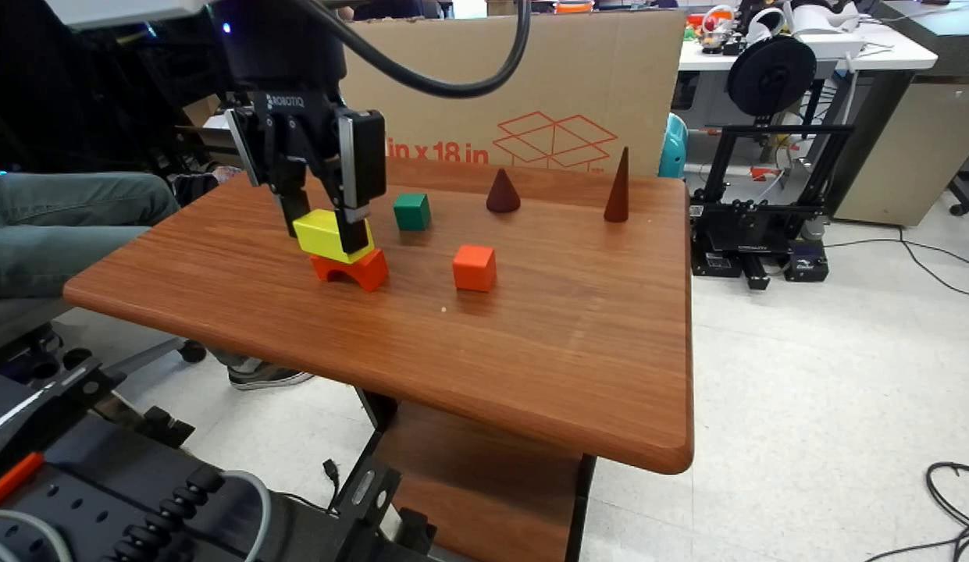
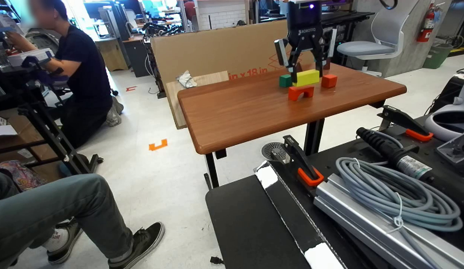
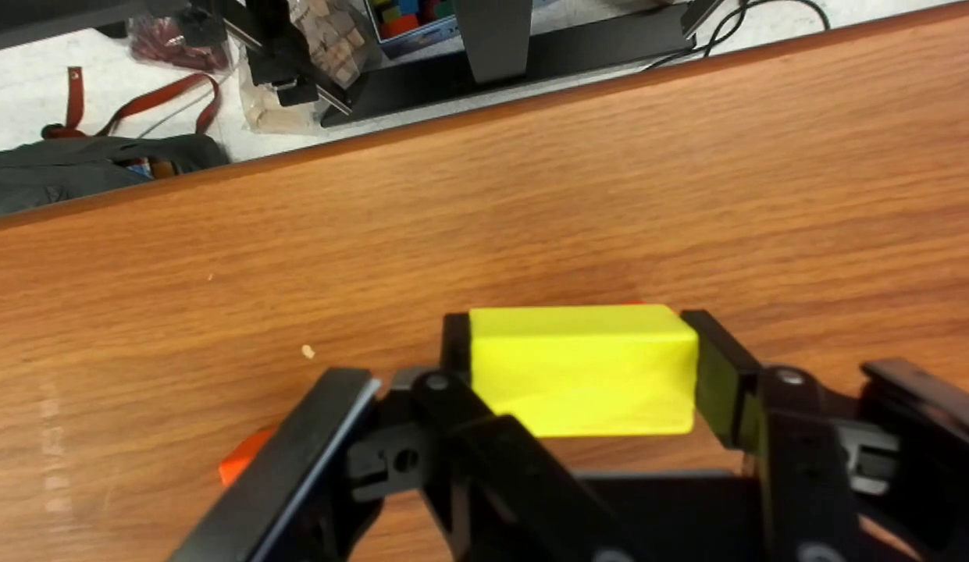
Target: Place the yellow block on top of the orange block on the left
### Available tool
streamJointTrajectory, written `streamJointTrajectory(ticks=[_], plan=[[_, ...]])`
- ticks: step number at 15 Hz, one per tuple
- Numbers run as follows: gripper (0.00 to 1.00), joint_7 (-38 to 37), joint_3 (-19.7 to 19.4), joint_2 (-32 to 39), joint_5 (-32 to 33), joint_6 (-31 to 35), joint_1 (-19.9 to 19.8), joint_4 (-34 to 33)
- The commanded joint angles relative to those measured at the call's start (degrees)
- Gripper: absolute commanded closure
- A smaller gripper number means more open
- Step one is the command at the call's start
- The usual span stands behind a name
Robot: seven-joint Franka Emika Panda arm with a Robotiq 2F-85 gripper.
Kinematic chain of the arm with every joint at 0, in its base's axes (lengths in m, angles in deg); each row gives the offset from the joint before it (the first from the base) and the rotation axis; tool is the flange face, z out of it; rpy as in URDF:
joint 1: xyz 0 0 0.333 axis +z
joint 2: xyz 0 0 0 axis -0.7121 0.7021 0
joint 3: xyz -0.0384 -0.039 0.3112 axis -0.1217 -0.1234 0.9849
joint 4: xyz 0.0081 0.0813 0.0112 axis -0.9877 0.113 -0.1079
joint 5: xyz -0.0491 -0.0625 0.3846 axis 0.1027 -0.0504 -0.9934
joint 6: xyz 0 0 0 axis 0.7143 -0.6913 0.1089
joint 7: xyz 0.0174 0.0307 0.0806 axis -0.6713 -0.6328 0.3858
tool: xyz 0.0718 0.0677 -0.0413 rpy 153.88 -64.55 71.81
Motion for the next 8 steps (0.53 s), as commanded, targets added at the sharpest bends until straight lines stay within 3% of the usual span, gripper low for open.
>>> streamJointTrajectory(ticks=[1,8], plan=[[0.58,-0.5,0.5,0.6,-1.4,-2.6,0.1,-1.7],[0.58,-0.8,1.0,3.5,-3.0,-1.3,0.1,-4.5]])
